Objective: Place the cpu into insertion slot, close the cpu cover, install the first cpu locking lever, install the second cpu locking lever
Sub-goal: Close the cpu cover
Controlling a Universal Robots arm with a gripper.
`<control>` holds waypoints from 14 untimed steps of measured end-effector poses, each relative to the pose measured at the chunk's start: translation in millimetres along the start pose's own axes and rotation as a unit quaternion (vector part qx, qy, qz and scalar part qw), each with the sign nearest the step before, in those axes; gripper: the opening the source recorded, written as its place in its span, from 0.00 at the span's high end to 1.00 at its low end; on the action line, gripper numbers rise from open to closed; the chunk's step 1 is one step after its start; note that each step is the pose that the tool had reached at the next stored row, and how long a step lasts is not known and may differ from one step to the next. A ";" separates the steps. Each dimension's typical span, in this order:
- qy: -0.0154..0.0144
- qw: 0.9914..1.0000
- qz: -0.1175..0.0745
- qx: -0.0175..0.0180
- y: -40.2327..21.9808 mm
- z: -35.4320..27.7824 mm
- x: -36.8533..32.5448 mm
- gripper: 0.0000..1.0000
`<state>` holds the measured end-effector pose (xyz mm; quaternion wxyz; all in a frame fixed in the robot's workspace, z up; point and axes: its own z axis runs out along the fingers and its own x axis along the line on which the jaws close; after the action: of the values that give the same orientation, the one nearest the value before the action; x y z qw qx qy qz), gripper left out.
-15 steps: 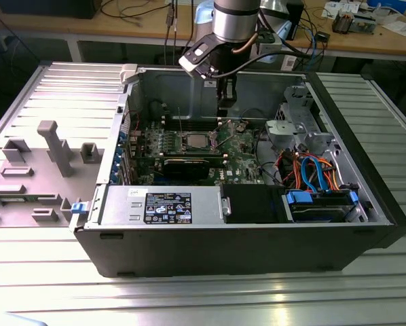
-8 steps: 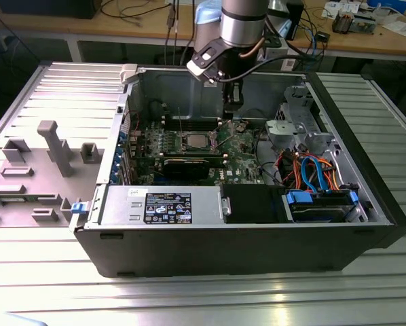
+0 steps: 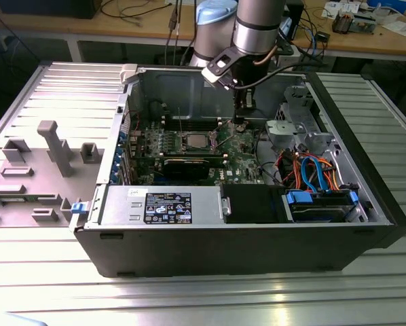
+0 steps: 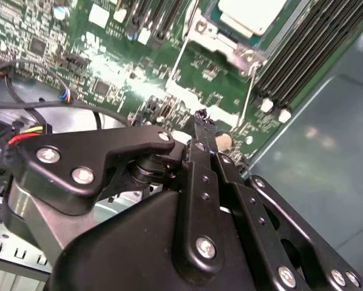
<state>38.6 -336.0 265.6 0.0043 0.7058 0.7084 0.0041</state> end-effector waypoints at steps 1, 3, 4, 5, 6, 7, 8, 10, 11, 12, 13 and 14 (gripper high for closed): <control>0.000 1.000 0.000 0.000 2.8 1.4 0.5 0.89; 0.000 1.000 0.000 0.000 7.2 4.4 1.4 0.89; 0.000 1.000 0.000 0.000 7.5 5.8 1.6 0.89; 0.000 1.000 0.000 0.000 7.6 7.4 1.8 0.89; 0.000 1.000 0.000 0.000 7.6 8.8 1.8 0.89; 0.000 1.000 0.000 0.000 7.6 10.7 1.9 0.89; 0.000 1.000 0.000 0.000 7.6 12.1 1.9 0.89; 0.000 1.000 0.000 0.000 3.2 12.7 1.8 0.89; 0.000 1.000 0.000 0.000 2.5 12.7 1.8 0.89; 0.000 1.000 0.000 0.000 2.4 12.8 1.9 0.89; 0.000 1.000 0.000 0.000 2.4 12.8 1.9 0.89; 0.000 1.000 0.000 0.000 1.7 12.7 1.9 0.89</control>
<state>40.4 -334.2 252.8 0.0044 0.7058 0.7084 0.0040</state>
